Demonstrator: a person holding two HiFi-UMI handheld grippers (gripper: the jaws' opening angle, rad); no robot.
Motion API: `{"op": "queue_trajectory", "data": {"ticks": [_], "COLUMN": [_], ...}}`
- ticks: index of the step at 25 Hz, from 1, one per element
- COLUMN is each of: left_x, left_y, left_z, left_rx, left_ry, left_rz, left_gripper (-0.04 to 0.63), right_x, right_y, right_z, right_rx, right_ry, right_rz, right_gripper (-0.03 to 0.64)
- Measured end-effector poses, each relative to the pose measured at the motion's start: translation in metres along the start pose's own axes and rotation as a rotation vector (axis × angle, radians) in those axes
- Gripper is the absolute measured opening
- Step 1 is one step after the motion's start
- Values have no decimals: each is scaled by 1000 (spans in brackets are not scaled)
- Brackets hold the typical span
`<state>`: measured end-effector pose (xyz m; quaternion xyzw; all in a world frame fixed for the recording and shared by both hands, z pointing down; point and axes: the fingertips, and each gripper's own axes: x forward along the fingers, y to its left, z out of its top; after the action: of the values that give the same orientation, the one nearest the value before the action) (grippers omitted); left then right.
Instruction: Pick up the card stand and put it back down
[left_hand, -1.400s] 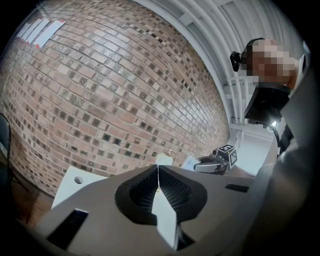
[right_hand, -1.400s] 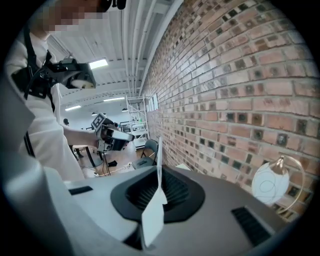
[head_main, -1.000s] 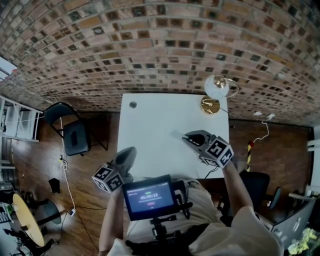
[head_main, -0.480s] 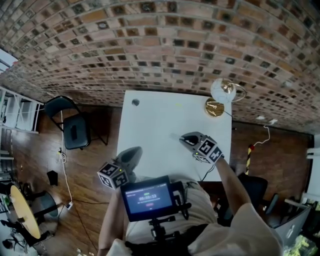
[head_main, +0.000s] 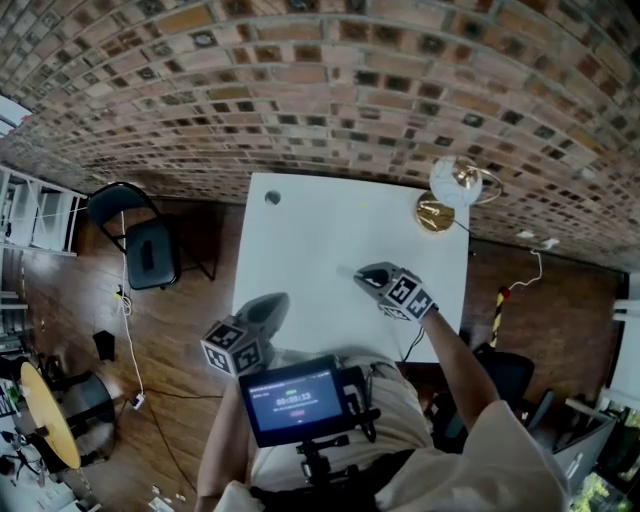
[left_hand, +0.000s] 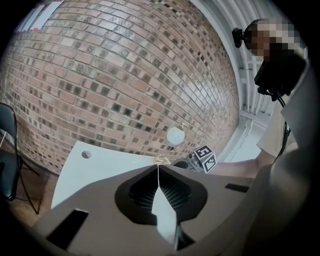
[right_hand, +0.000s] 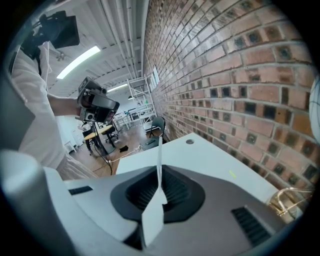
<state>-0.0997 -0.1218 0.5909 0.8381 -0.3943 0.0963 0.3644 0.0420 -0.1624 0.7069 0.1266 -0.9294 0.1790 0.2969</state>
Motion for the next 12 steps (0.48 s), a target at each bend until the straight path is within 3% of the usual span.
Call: {"op": "queue_trajectory", "data": {"ticks": [12], "left_x": [1], "left_y": [8], "left_z": [-16], "left_rx": [-15], "left_ry": [50], "left_rz": [9], "left_gripper": [5], "right_x": [44], "right_y": [-9], "right_z": [-44], "right_rx": [44], "right_ry": [42], "right_rz": [17], "right_gripper": [26]}}
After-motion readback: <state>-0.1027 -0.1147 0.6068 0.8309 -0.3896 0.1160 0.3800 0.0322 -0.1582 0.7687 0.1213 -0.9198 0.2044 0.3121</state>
